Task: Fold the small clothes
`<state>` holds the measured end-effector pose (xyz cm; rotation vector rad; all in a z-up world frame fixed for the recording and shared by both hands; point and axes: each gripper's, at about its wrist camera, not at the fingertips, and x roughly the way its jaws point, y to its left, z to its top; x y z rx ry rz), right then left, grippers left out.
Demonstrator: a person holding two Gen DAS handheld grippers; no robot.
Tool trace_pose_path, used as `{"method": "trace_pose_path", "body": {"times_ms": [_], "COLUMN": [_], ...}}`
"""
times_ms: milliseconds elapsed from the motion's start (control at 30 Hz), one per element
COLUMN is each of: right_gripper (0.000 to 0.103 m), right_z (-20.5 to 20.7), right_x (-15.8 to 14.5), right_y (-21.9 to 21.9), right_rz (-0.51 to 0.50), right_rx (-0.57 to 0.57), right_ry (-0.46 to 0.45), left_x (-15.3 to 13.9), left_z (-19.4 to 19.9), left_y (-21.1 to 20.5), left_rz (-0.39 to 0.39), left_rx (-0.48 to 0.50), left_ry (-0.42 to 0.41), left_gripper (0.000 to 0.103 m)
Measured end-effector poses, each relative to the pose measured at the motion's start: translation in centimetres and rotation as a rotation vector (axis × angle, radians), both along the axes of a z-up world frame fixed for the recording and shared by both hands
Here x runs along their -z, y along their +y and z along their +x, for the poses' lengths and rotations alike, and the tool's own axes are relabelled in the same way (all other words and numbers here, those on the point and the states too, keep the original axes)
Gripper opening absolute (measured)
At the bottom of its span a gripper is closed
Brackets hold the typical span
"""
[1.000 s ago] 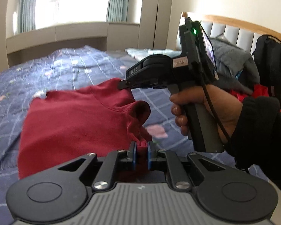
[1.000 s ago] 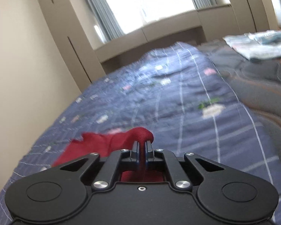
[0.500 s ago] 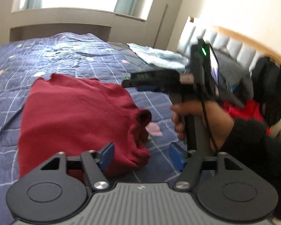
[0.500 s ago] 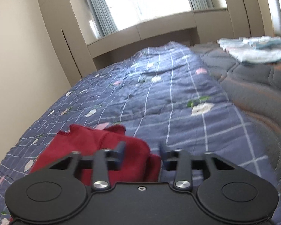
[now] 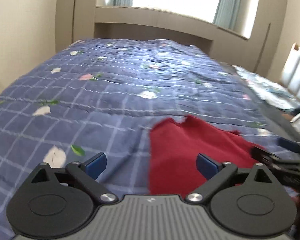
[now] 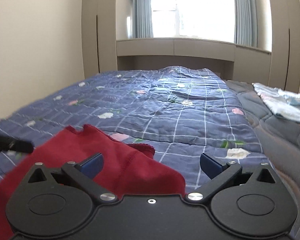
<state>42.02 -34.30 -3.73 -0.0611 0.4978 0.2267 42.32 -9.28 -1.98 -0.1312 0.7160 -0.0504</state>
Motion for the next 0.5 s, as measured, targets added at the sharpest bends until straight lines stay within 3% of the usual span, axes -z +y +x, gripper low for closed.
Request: {"method": "trace_pose_path", "body": {"times_ms": [67,233,367,500], "right_gripper": [0.102,0.101,0.102,0.102], "right_z": [0.6,1.2,2.4,2.7], "right_x": [0.7,2.6,4.7,5.1], "right_y": [0.1,-1.4,-3.6,-3.6], "right_rz": [-0.028,-0.068,0.008,0.005], "right_rx": [0.02,0.127,0.201,0.214], "right_ry": [0.01,0.029,0.124,0.132], "left_x": [1.1,3.6,5.4,5.7], "left_z": [2.5,5.4,6.4,6.6], "left_y": [-0.2,0.2,0.0,0.1], "left_rz": [0.026,-0.002,0.007,0.013], "left_rx": [-0.025,-0.06,-0.05,-0.045], "left_ry": [0.027,0.091,0.12,0.115], "left_gripper": [0.099,0.099,0.099,0.101]}}
